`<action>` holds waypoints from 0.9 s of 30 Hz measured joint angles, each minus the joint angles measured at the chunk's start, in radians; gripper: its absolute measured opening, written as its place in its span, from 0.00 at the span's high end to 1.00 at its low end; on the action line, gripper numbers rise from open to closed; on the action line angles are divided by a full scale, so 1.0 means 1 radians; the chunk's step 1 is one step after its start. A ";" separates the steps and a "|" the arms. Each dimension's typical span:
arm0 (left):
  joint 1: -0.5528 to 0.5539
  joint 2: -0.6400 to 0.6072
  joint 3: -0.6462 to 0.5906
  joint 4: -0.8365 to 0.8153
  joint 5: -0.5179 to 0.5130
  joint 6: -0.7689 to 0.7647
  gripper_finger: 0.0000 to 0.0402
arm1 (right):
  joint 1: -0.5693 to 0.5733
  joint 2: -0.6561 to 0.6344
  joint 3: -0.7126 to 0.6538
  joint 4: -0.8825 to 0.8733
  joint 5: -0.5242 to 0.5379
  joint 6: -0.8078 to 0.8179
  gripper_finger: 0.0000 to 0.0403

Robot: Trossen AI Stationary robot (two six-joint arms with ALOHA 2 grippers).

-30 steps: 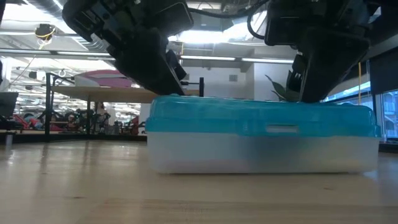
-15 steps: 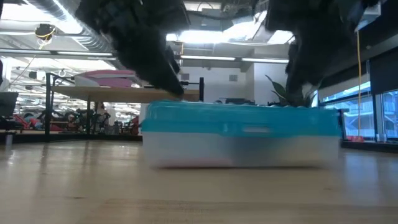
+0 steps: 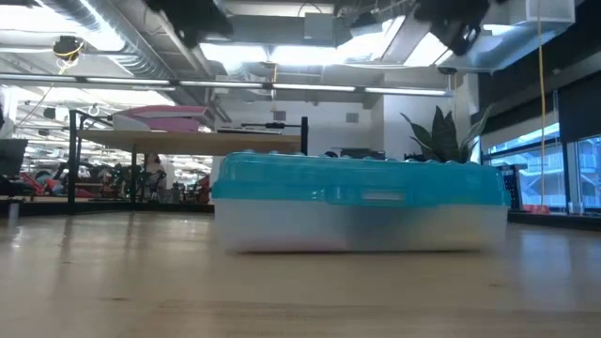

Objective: Pack school essentials
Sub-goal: Return to Home Position

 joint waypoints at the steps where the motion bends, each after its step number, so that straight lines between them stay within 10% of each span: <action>1: -0.002 -0.030 0.000 -0.001 -0.013 -0.002 1.00 | -0.003 -0.025 0.000 -0.001 0.008 -0.023 1.00; 16: -0.007 -0.522 -0.254 0.045 -0.135 -0.052 1.00 | -0.095 -0.333 -0.005 -0.163 0.016 -0.148 1.00; 27: -0.007 -0.817 -0.524 0.240 -0.170 -0.099 1.00 | -0.126 -0.593 -0.273 0.063 0.007 -0.091 1.00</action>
